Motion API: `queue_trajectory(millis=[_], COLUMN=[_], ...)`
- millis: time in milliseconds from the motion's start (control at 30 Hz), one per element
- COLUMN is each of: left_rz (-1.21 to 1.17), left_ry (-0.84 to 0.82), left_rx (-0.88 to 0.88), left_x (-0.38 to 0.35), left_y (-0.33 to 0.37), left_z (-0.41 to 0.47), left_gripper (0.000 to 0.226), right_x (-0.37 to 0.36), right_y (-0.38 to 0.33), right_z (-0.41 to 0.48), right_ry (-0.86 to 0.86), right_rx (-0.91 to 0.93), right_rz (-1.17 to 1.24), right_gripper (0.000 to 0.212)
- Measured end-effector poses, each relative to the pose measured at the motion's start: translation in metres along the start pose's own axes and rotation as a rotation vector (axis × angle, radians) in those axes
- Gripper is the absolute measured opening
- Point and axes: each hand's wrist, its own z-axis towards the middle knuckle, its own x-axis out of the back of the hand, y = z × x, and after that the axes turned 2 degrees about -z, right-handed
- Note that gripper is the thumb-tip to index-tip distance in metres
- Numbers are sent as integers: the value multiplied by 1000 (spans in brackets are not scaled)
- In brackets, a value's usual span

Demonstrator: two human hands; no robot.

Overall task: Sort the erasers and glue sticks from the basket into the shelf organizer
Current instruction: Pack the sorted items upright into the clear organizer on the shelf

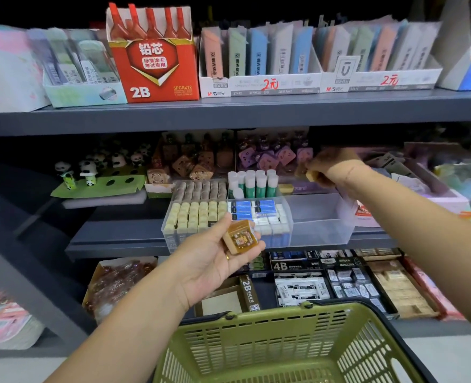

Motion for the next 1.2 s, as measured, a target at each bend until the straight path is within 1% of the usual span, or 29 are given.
queue_trajectory(millis=[67,100,133,167,200,267,333,433,533,600,667,800,900,1000,1067,1133,1200], left_rz=[-17,-25,-28,-28,-27,-27,-23,-3,-5,-9,-10,-18,-25,-33,-32,-29,-27], left_ry=[-12,-25,-38,-50,-60,-74,-74,-60,-52,-58,-61,-58,-52,-51,-49,-48,-45], left_rx=[13,17,21,25,30,37,41,51,47,46,47,49,53,54,52,49,46], left_x=[-1,0,0,1,2,3,5,7,8,8,9,9,9,8,8,7,7], left_y=[-1,-1,-1,-1,0,0,0,-1,-1,-1,-1,-2,-3,-2,-1,-1,-1], left_z=[0,1,1,1,1,1,2,3,4,4,3,4,4,3,2,2,1], left_gripper=[45,50,54,57,58,59,59,59,59,59,59,59,60,59,59,59,60], right_x=[-5,-9,-11,-14,-16,-19,-23,-23,-21,-21,-23,-31,-37,-36,-34,-33,-34], right_y=[-4,-5,-5,-4,-3,0,2,8,11,11,10,8,9,10,12,14,14], right_z=[4,4,4,6,8,15,24,36,43,44,44,48,49,50,51,54,54], right_ry=[-62,-94,-126,-141,-142,-156,-206,-298,-334,-350,-343,-397,-416,-497,-567,-559,-534], right_rx=[29,22,-5,-37,-65,-126,-194,-254,-299,-315,-305,-277,-276,-277,-280,-302,-302], right_rz=[-315,-388,-376,-314,-257,-149,-55,-13,-45,-125,-221,-296,-213,-137,-96,-103,-160], right_gripper=[31,36,39,39,36,24,10,16,6,14,13,9,10,4,6,10,31])
